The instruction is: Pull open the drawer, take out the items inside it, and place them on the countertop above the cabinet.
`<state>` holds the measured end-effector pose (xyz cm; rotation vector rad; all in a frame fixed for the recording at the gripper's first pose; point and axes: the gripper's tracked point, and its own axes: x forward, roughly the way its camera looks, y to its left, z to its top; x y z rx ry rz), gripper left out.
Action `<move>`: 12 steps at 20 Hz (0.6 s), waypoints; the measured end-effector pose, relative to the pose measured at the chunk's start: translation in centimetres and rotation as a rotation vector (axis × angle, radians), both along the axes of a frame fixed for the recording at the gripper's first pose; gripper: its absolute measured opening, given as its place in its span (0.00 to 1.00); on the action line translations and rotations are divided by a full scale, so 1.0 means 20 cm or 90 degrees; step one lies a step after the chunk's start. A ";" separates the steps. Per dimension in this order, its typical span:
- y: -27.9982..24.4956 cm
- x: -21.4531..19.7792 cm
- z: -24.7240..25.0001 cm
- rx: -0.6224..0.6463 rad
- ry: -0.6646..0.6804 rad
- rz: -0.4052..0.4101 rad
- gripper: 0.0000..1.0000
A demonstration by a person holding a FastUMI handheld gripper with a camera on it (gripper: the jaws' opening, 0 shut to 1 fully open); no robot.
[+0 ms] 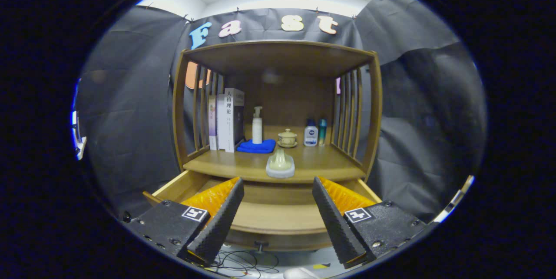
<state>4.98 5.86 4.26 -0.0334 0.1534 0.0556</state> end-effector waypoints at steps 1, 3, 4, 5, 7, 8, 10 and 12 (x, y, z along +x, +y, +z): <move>0.00 -0.05 -0.07 0.005 0.002 -0.003 1.00; -0.02 -0.13 -0.19 0.004 0.004 -0.015 1.00; -0.02 -0.17 -0.27 0.004 0.010 -0.018 1.00; -0.01 -0.19 -0.33 0.005 0.014 -0.019 1.00; 0.01 -0.21 -0.48 -0.005 0.031 -0.020 1.00; 0.02 -0.21 -0.53 -0.008 0.034 -0.018 1.00; 0.04 -0.17 -0.62 -0.012 0.049 -0.020 0.99; 0.07 -0.11 -0.69 -0.007 0.060 -0.020 1.00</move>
